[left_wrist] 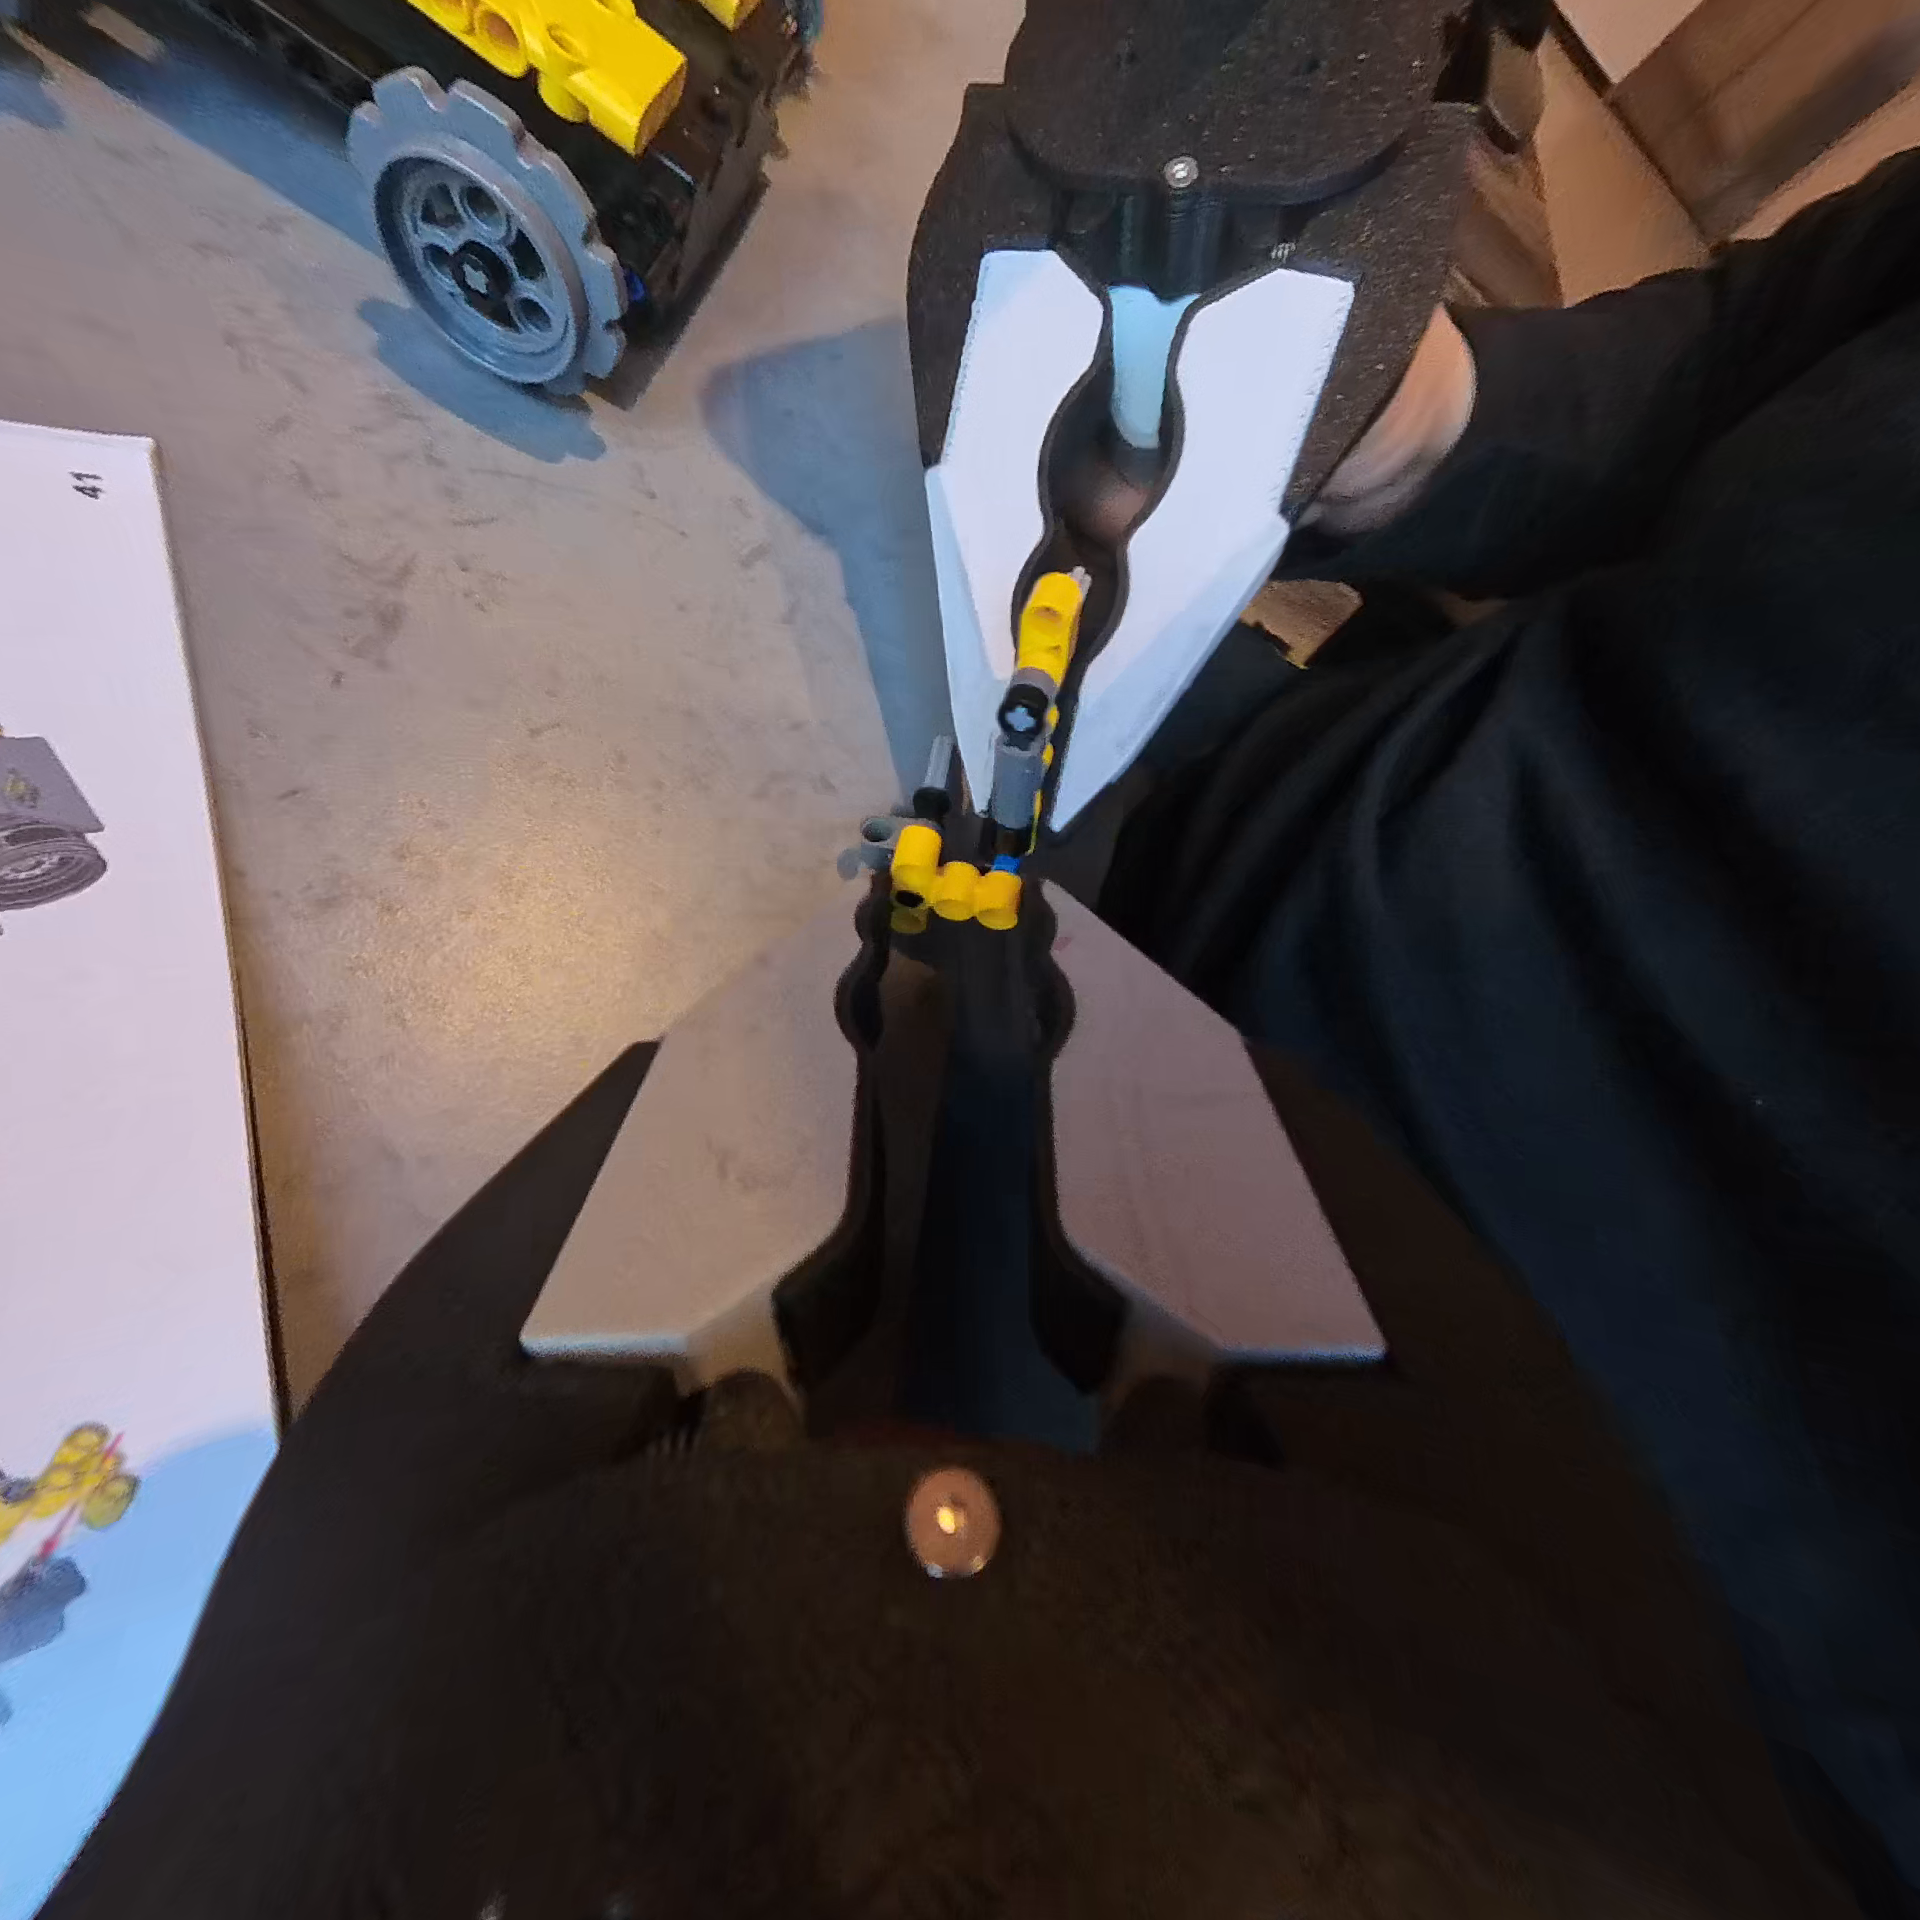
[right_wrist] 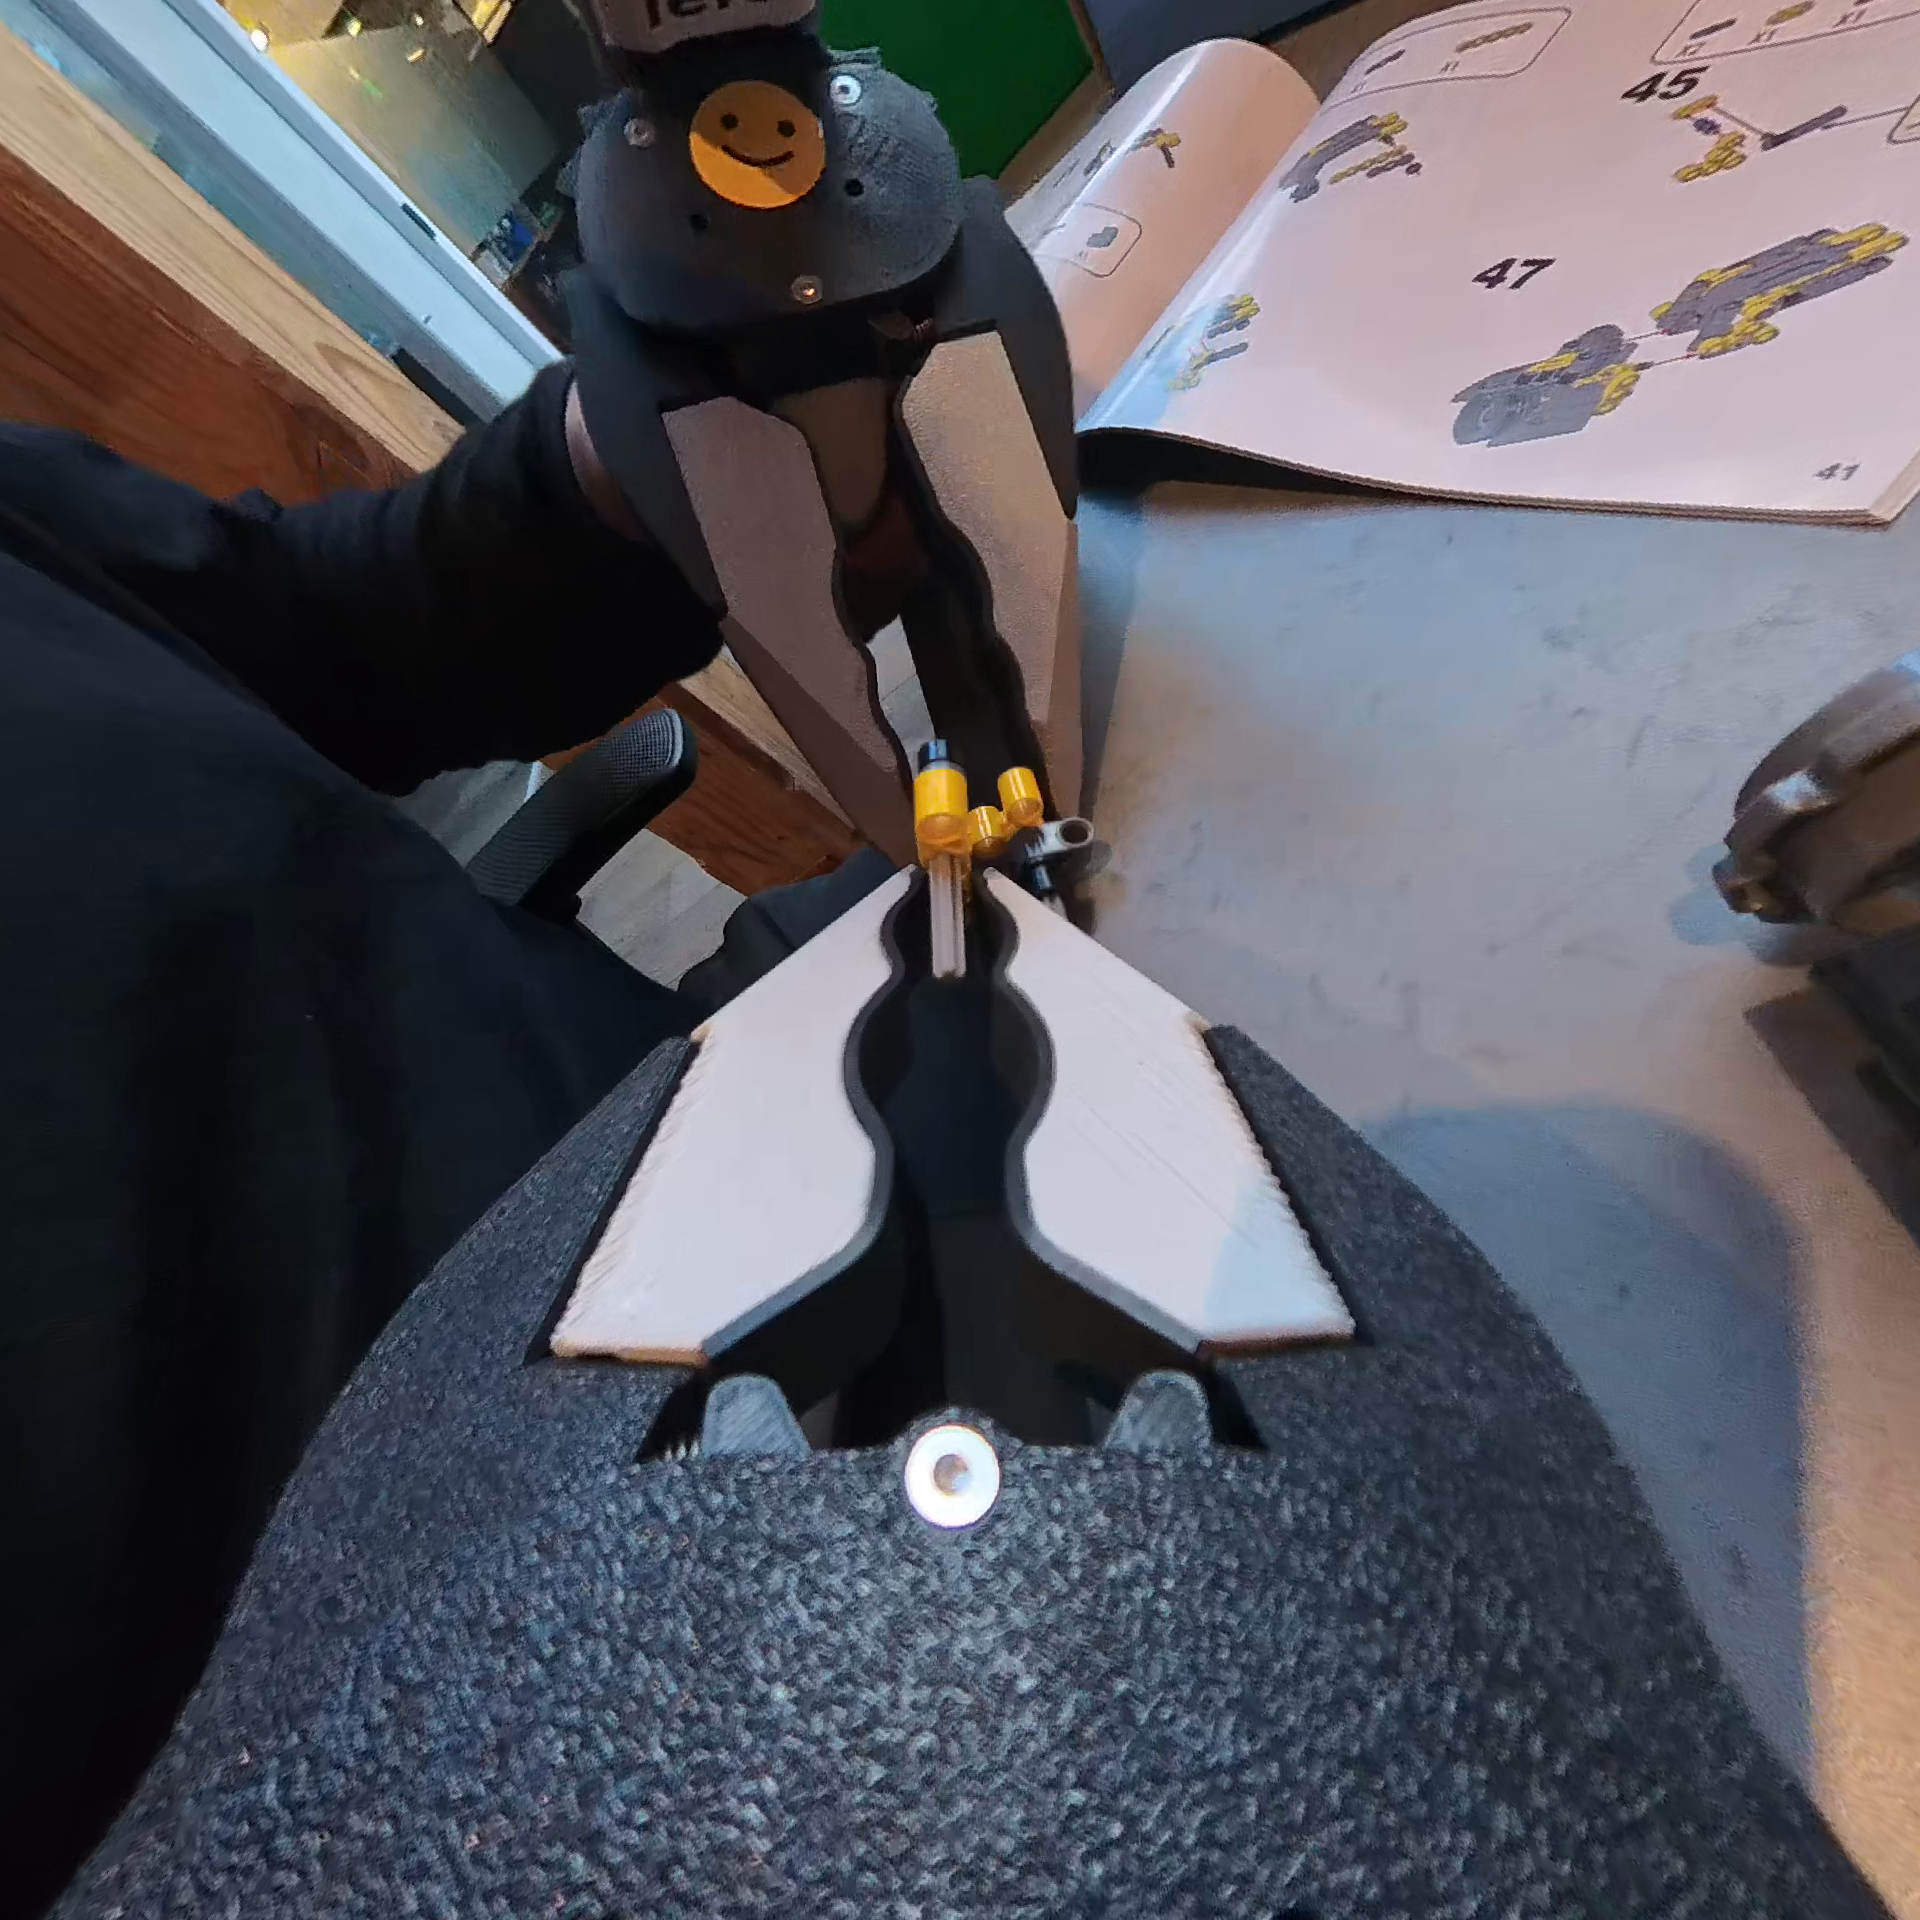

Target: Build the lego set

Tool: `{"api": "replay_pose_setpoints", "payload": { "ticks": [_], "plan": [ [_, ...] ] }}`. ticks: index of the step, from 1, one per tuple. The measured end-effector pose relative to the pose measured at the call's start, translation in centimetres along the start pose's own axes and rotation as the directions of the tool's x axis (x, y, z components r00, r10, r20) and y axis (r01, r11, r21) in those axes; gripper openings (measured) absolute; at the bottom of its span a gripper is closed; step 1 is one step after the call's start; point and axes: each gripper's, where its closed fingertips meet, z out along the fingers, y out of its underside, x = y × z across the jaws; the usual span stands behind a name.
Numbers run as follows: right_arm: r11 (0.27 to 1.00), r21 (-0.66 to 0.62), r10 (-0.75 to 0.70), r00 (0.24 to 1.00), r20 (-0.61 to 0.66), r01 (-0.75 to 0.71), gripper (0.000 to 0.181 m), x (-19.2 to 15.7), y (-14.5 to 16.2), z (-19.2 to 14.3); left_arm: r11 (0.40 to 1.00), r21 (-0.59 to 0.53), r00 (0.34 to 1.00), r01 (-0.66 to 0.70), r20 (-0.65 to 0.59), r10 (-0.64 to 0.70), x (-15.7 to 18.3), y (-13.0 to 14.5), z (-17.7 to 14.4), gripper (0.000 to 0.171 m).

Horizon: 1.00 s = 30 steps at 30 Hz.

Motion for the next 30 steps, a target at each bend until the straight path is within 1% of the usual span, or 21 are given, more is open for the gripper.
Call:
{"api": "replay_pose_setpoints", "payload": {
  "ticks": [3, 9, 11, 15, 20, 25, 30],
  "plan": [
    [1.000, 0.000, -0.016, 1.000, -0.027, 0.016, 0.007, 0.3, -0.2, 0.1, 0.999, -0.002, 0.998, -0.042, 0.055, 0.042, -0.5, -0.1, -0.1, 0.024],
    [0.997, -0.051, -0.054, 0.997, -0.046, 0.051, 0.007, 0.3, 0.2, 0.3, 0.985, -0.032, 0.974, -0.172, 0.143, 0.174, -0.5, 0.3, 0.2, 0.024],
    [0.994, -0.087, -0.071, 0.996, -0.045, 0.067, 0.007, 0.3, 0.5, 0.3, 0.979, -0.038, 0.966, -0.202, 0.156, 0.205, -0.5, 0.4, 0.2, 0.024],
    [0.973, -0.174, -0.166, 0.983, -0.076, 0.151, 0.006, 0.6, 0.6, 0.1, 0.975, -0.037, 0.962, -0.217, 0.160, 0.221, -0.4, 0.5, 0.1, 0.024],
    [0.942, -0.239, -0.254, 0.966, -0.054, 0.235, 0.006, 0.1, 0.7, 0.5, 0.970, -0.036, 0.954, -0.239, 0.177, 0.242, -0.5, 0.5, 0.1, 0.024],
    [0.933, -0.265, -0.258, 0.966, -0.014, 0.245, 0.006, 0.2, 0.8, 0.6, 0.961, -0.049, 0.942, -0.272, 0.189, 0.276, -0.4, 0.6, 0.2, 0.024],
    [0.903, -0.301, -0.318, 0.948, 0.015, 0.308, 0.006, 0.2, 1.1, 0.6, 0.944, -0.060, 0.916, -0.323, 0.229, 0.328, -0.5, 0.7, 0.3, 0.024]
  ]
}}
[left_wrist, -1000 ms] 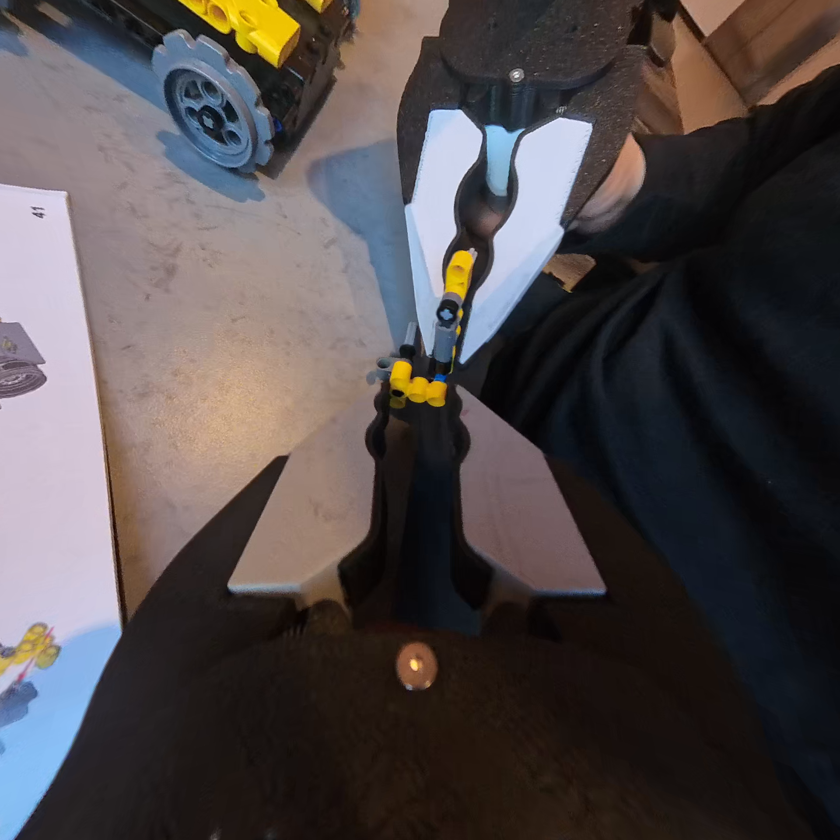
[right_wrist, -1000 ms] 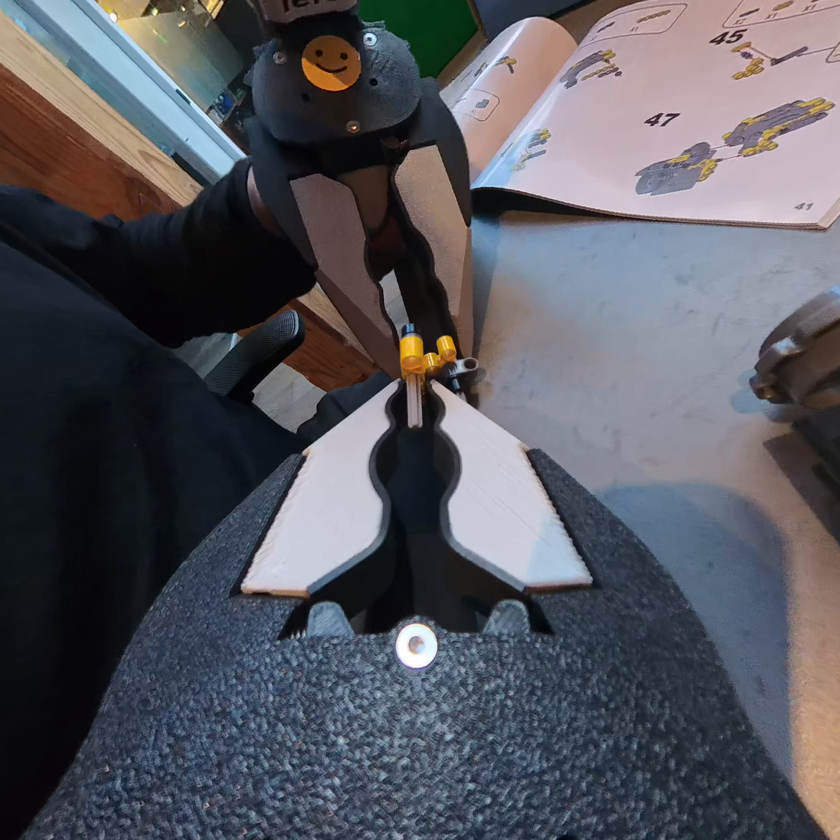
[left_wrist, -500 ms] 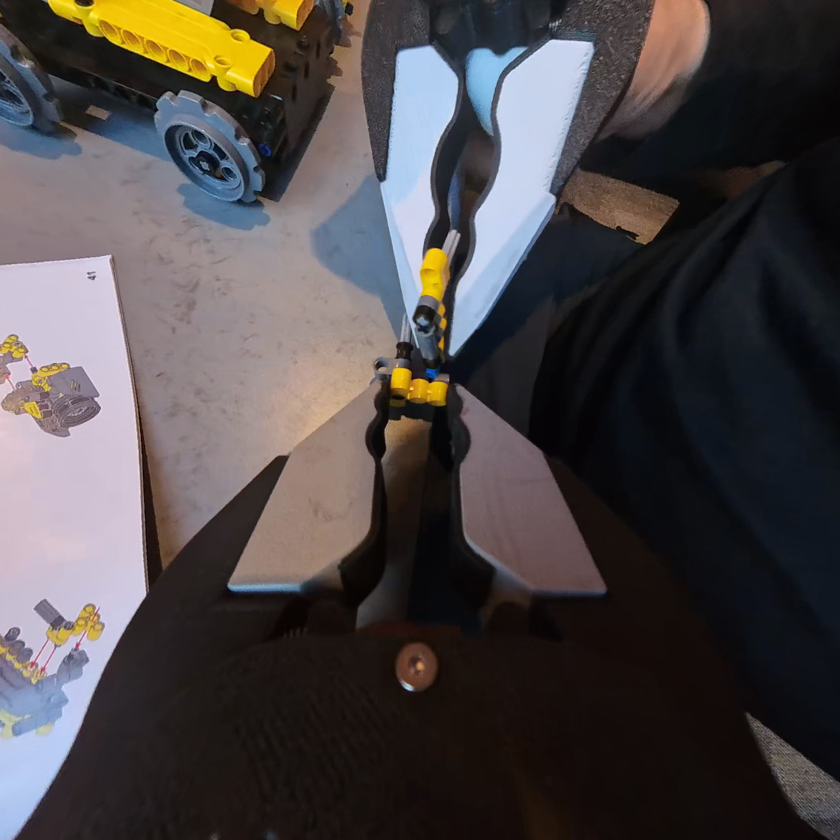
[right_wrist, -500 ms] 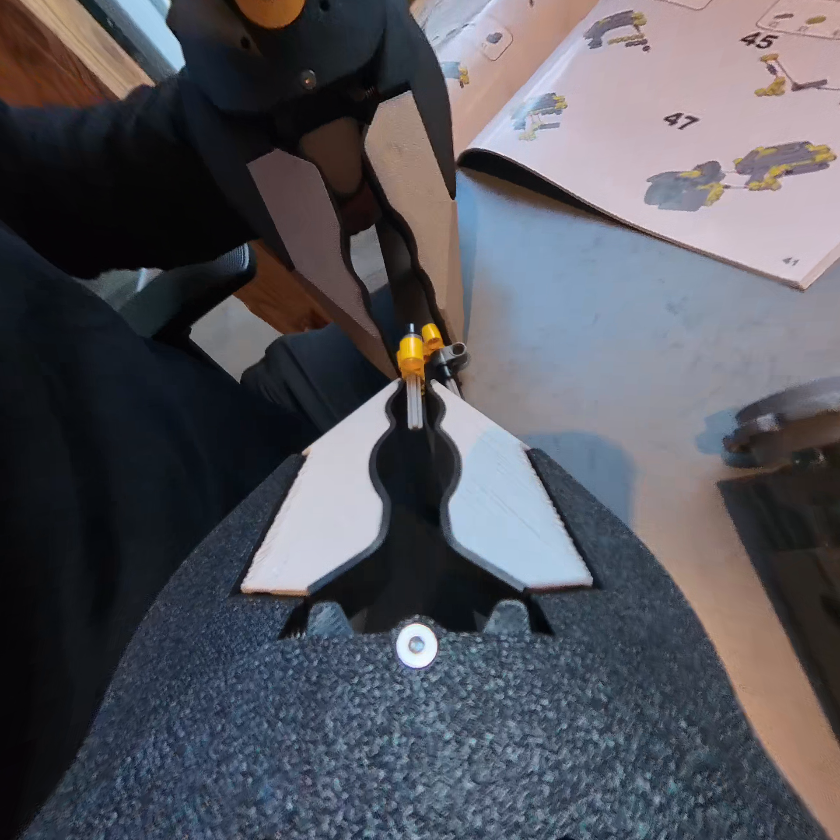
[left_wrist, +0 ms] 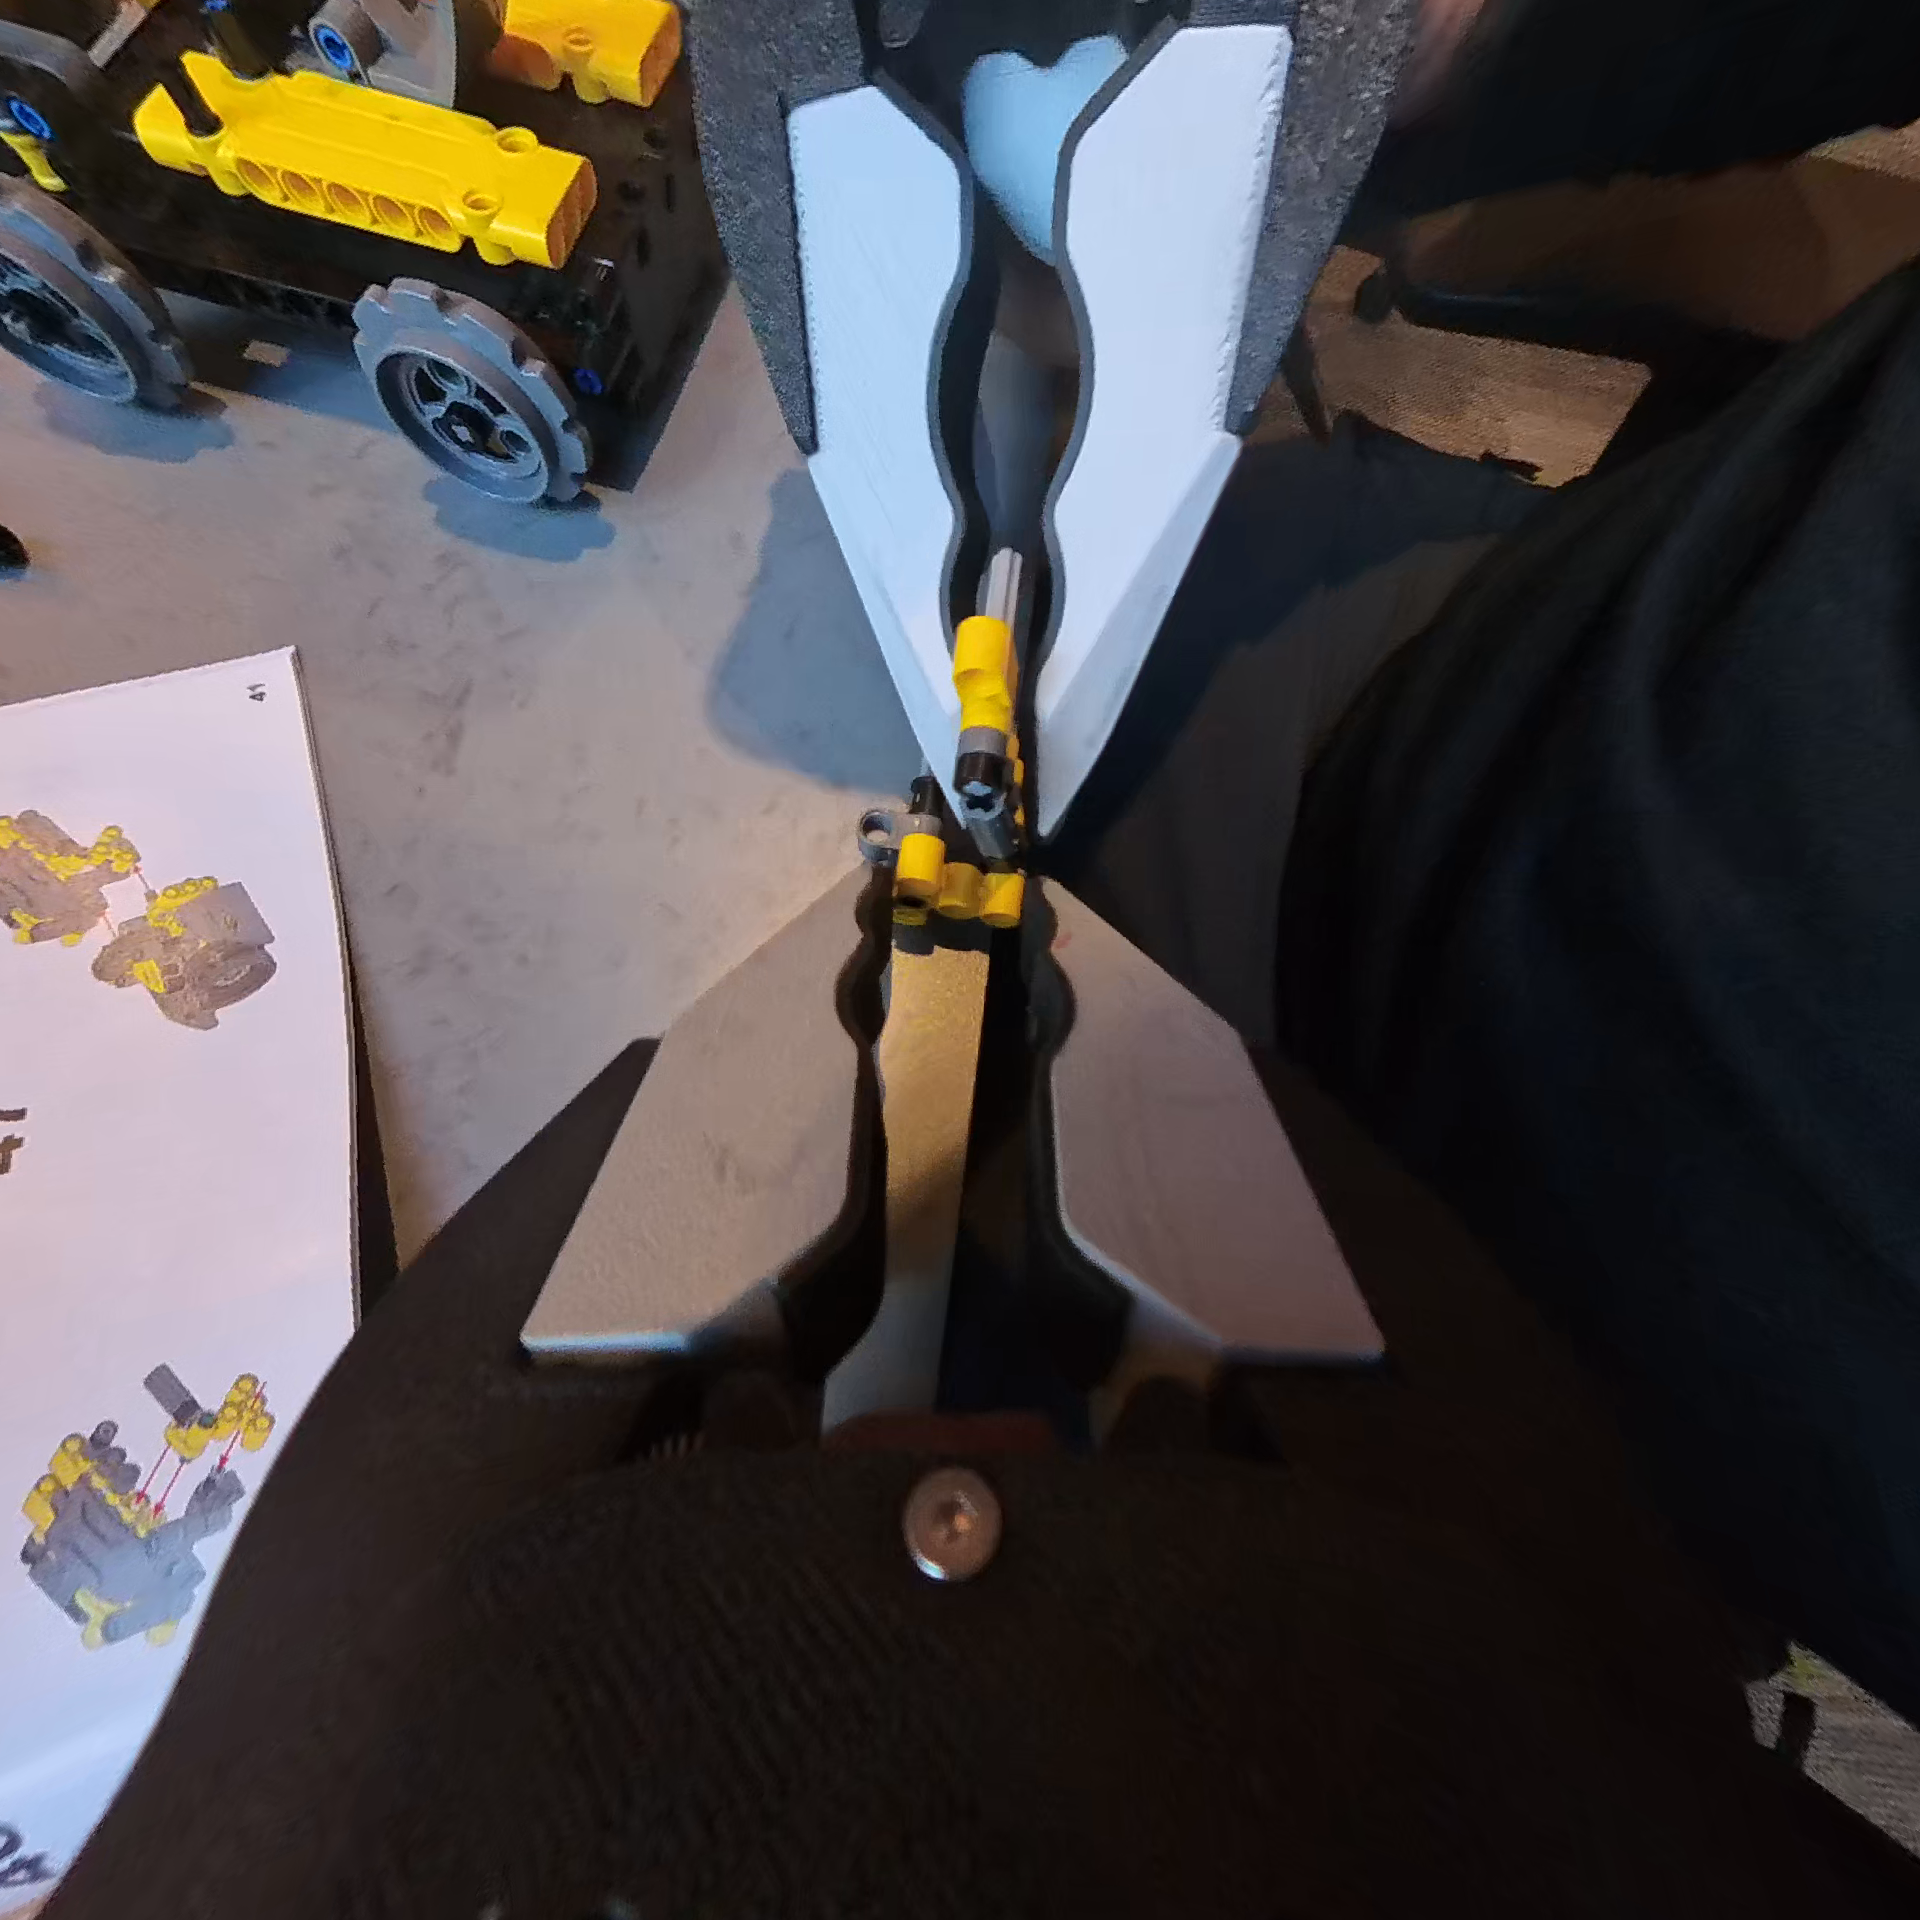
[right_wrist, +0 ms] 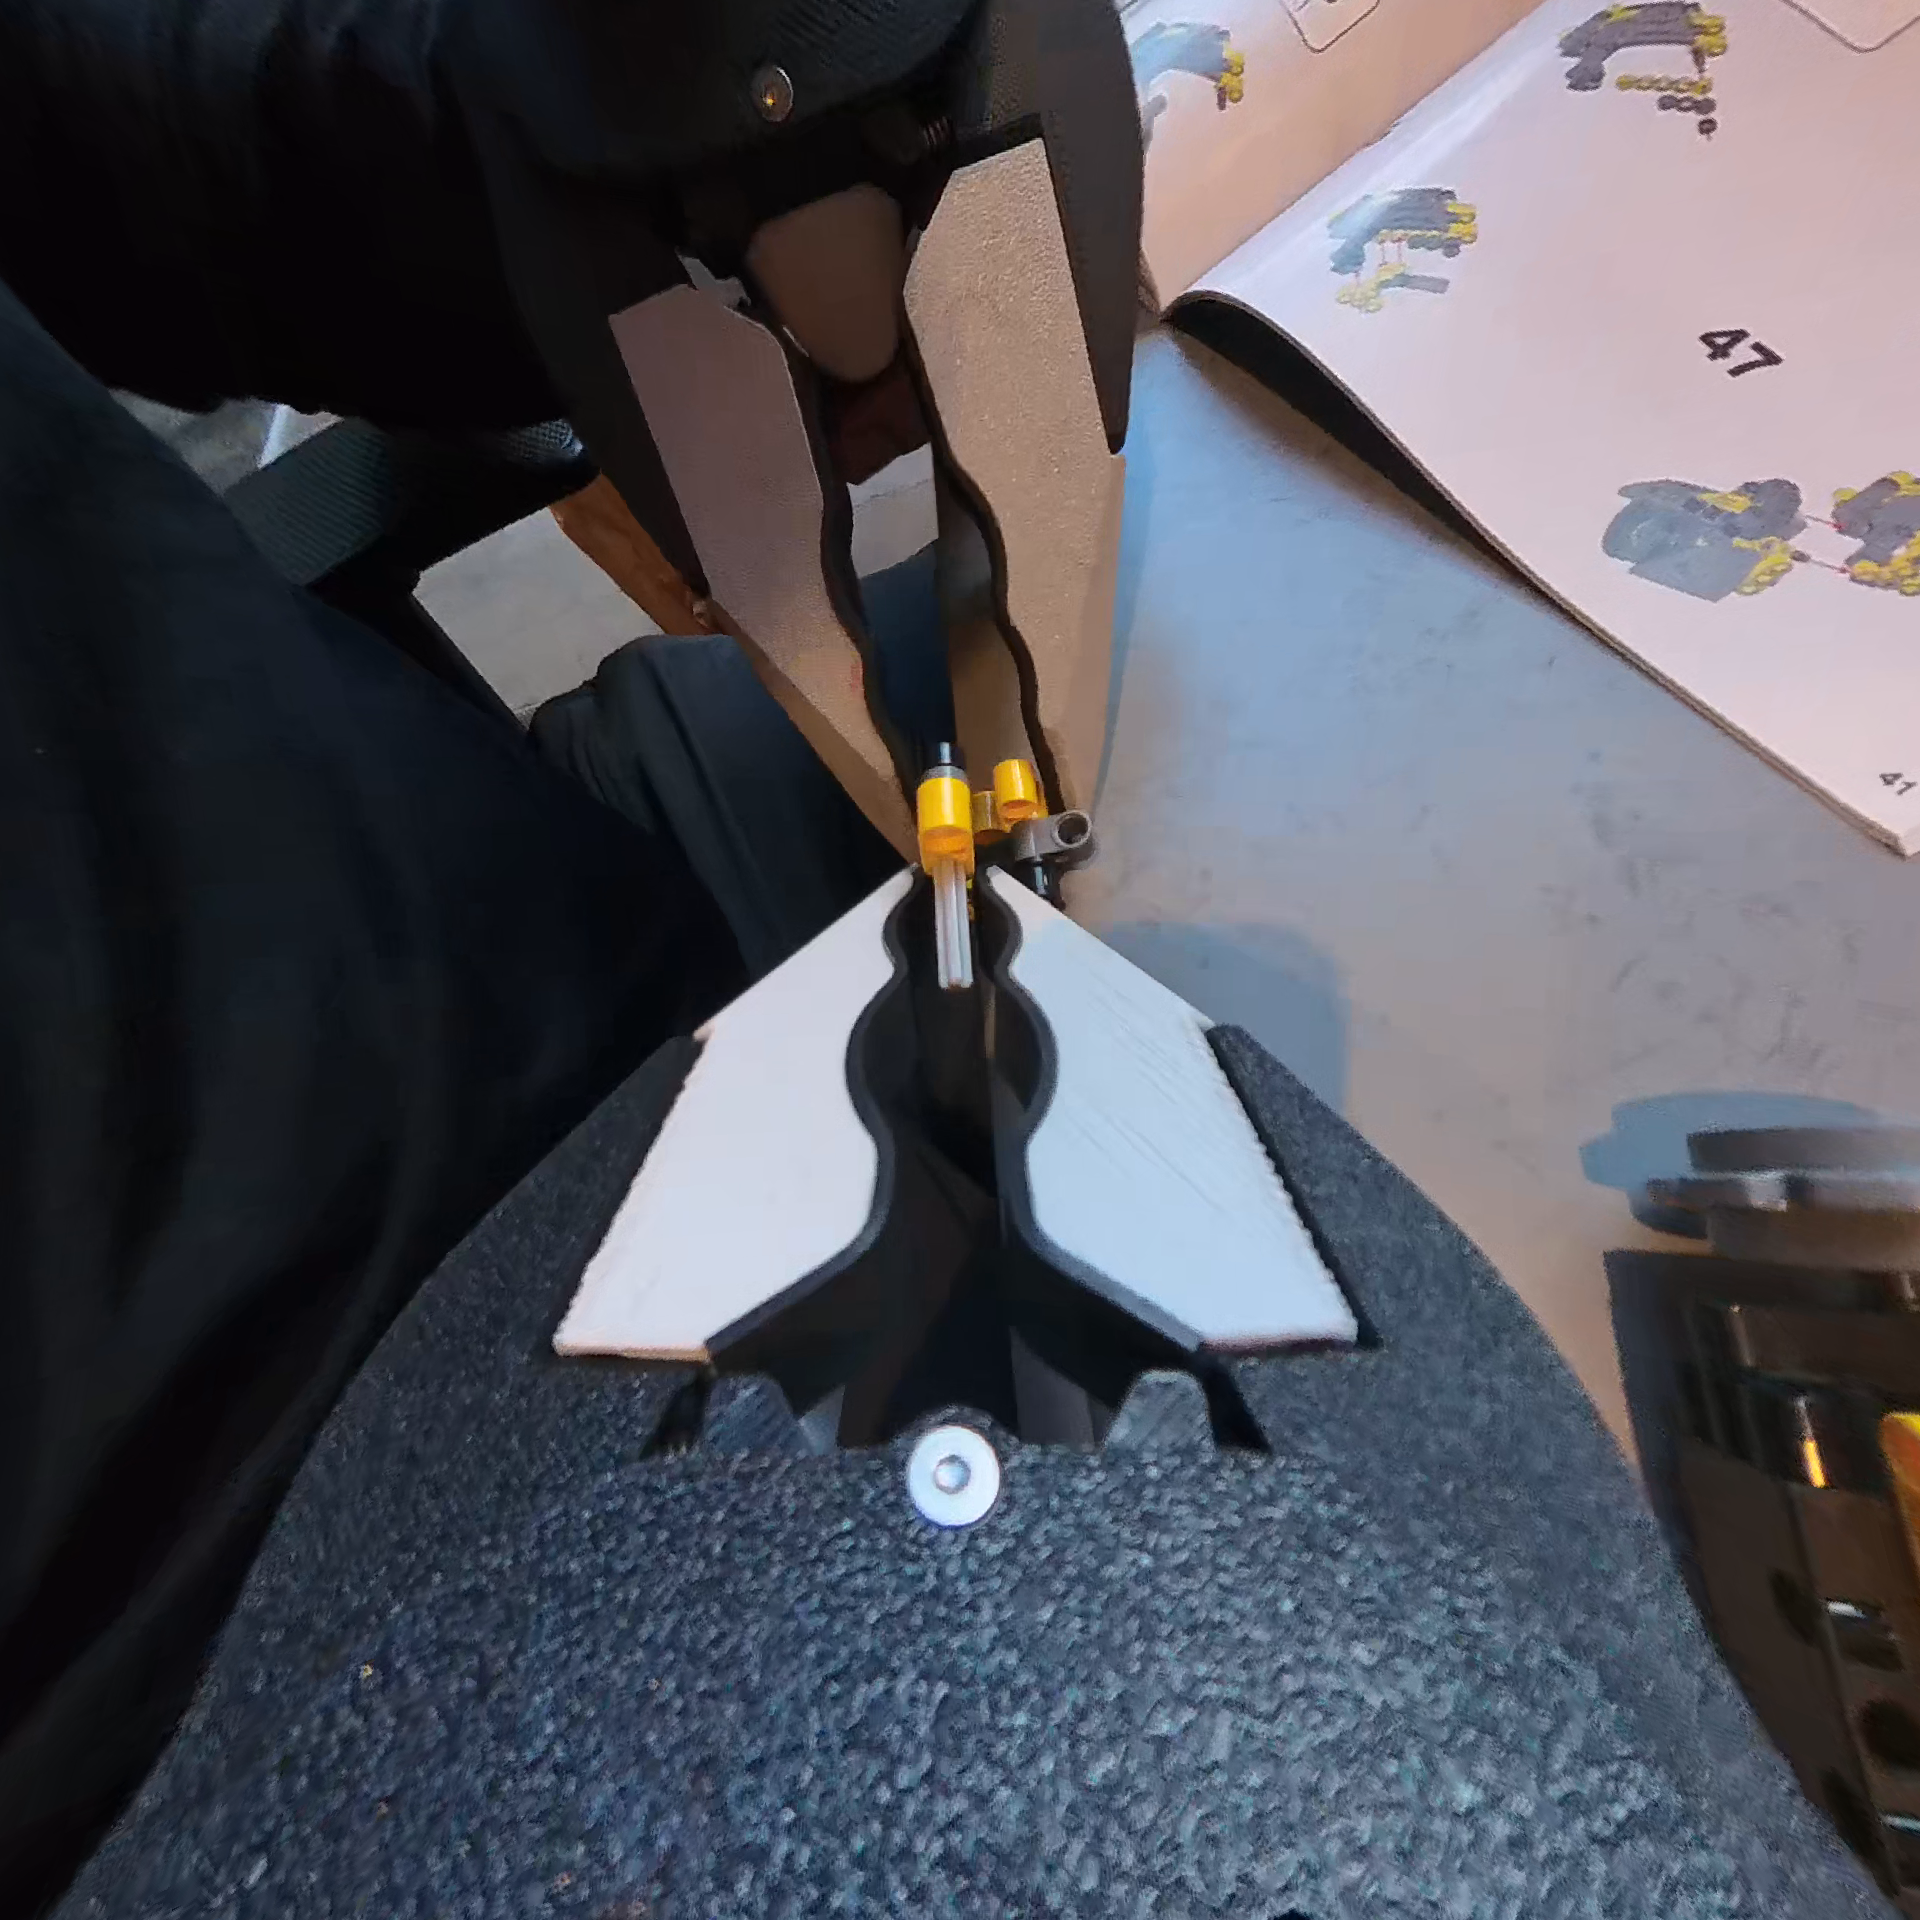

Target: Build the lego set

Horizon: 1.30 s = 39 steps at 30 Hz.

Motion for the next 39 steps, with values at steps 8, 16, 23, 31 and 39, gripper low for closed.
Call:
{"api": "replay_pose_setpoints", "payload": {
  "ticks": [8, 16, 23, 31, 39],
  "plan": [
    [0.996, 0.050, -0.065, 0.995, -0.077, 0.069, 0.006, 0.12, -0.32, 0.13, 1.000, 0.011, 1.000, -0.010, 0.028, 0.010, -0.11, 0.05, 0.03, 0.024],
    [0.991, 0.109, -0.071, 0.992, -0.107, 0.083, 0.007, 0.21, -0.28, 0.08, 1.000, 0.012, 1.000, -0.002, 0.031, 0.001, -0.20, 0.03, 0.06, 0.024],
    [0.984, 0.116, -0.121, 0.982, -0.144, 0.138, 0.007, 0.14, -0.15, 0.05, 1.000, 0.014, 0.999, -0.005, 0.034, 0.004, -0.20, 0.02, 0.07, 0.024],
    [0.976, 0.119, -0.160, 0.969, -0.190, 0.184, 0.007, 0.15, -0.15, 0.10, 1.000, 0.015, 0.999, -0.007, 0.039, 0.006, -0.23, 0.02, 0.06, 0.024],
    [0.979, 0.147, -0.102, 0.963, -0.251, 0.142, 0.007, 0.34, -0.30, 0.07, 1.000, 0.021, 0.998, -0.015, 0.068, 0.013, -0.44, -0.02, 0.08, 0.023]
  ]
}}
